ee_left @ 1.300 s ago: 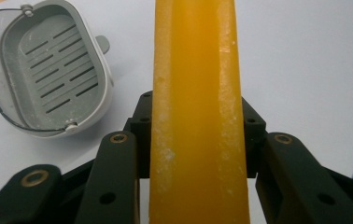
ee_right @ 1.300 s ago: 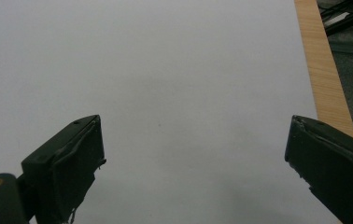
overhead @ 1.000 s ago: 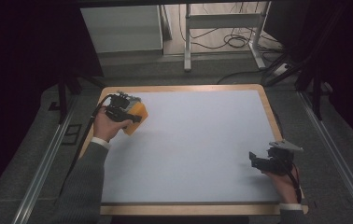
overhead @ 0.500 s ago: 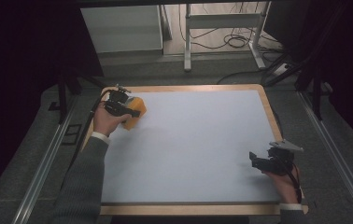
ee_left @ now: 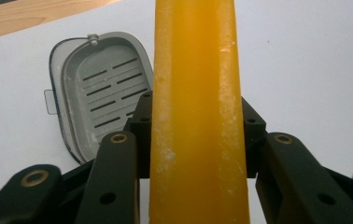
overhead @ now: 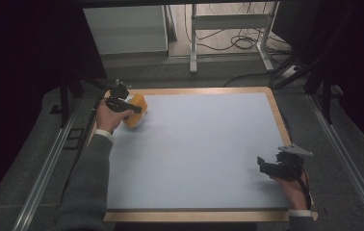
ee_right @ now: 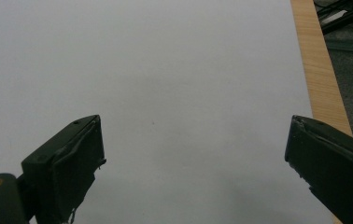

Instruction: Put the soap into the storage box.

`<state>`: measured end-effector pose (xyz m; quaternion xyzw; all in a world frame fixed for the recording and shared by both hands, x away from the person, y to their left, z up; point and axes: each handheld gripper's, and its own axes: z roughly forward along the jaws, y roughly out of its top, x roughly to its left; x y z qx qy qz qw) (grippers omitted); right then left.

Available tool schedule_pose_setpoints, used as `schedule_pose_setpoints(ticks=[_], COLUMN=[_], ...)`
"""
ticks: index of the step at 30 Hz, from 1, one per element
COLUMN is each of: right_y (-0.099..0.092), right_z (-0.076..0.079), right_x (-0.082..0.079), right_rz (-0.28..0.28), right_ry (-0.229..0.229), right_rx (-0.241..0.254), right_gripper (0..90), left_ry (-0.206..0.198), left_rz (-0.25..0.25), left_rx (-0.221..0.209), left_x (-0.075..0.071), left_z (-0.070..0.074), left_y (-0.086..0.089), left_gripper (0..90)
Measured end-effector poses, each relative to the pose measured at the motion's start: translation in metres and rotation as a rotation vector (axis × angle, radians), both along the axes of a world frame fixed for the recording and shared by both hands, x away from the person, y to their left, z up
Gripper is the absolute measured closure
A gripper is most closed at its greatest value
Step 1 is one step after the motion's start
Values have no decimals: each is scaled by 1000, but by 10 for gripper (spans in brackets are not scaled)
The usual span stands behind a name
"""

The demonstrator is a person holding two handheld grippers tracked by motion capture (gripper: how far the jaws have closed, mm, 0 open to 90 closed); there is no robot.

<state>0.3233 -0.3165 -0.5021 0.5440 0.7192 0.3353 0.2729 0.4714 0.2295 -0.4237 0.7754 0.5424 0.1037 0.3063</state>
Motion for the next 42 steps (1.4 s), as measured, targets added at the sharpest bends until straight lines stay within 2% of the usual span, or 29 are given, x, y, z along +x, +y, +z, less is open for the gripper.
schedule_pose_setpoints(ticks=[19, 25, 33, 42], right_y=[-2, -3, -5, -5], right_z=[0, 0, -1, -4], right_x=[0, 0, 1, 2], right_rz=[-8, -10, -16, -16], right_ry=[2, 2, 3, 13], right_rx=[4, 5, 0, -2], right_gripper=[46, 46, 46, 46], left_ry=[18, 8, 25, 41], left_rz=[53, 78, 124, 160], left_rx=[-18, -39, -40, -28], left_x=[23, 32, 46, 48], left_z=[-12, -13, -24, -36], left_y=[11, 12, 18, 21], left_gripper=[611, 611, 611, 611])
